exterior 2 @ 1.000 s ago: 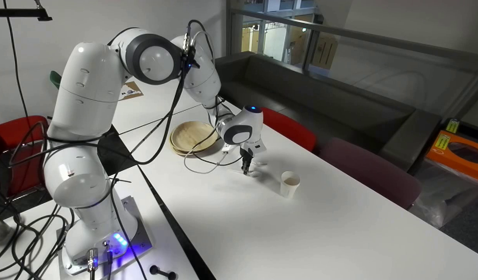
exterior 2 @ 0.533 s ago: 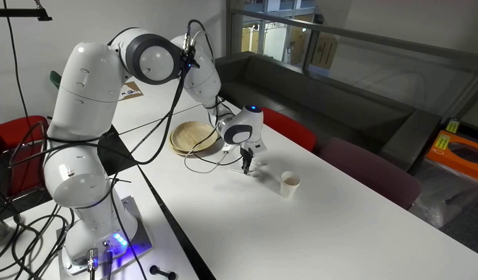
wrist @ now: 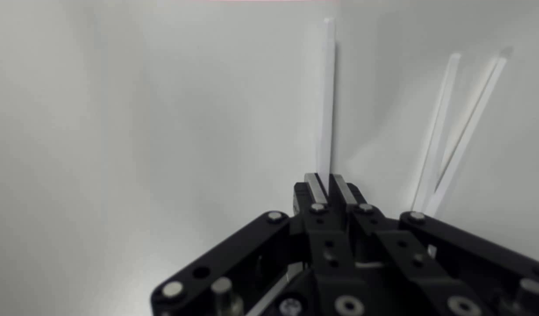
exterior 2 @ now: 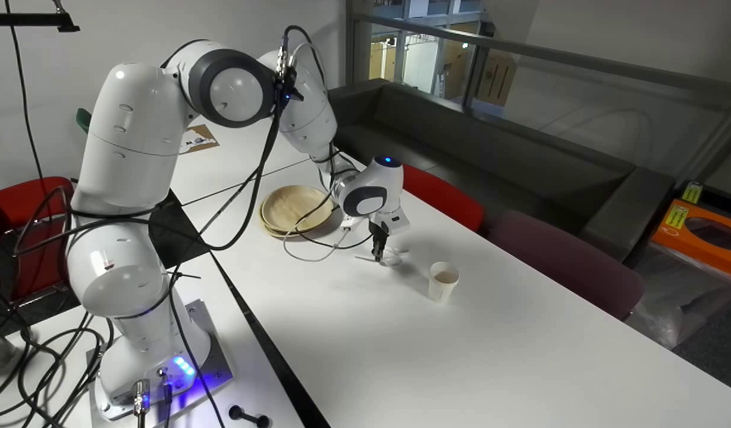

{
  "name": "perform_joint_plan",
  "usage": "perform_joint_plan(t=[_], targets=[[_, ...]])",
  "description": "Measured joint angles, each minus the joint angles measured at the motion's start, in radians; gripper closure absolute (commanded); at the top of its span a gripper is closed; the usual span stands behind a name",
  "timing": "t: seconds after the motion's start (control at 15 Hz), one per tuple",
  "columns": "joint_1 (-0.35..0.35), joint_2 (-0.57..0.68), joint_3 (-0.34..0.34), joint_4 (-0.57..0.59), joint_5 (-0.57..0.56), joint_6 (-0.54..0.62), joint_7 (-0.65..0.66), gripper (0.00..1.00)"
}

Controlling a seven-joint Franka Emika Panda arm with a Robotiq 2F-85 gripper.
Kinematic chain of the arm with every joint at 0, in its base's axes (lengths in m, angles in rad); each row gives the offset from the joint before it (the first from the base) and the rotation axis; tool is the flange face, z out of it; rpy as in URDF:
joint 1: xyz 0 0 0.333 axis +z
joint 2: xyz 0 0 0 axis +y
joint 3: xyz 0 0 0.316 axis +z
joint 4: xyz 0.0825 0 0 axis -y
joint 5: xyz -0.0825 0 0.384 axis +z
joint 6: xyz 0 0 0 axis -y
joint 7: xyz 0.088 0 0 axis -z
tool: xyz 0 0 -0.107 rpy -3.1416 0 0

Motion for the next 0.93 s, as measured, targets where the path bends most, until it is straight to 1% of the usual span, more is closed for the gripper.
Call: perform_joint_plan(t=[0.53, 0.93], targets=[[0.023, -0.065, -0.001, 0.004, -0.002, 0.0, 0.0, 0.95], [0.033, -0.069, -0.003, 0.031, -0.002, 0.0, 0.005, 0.95]])
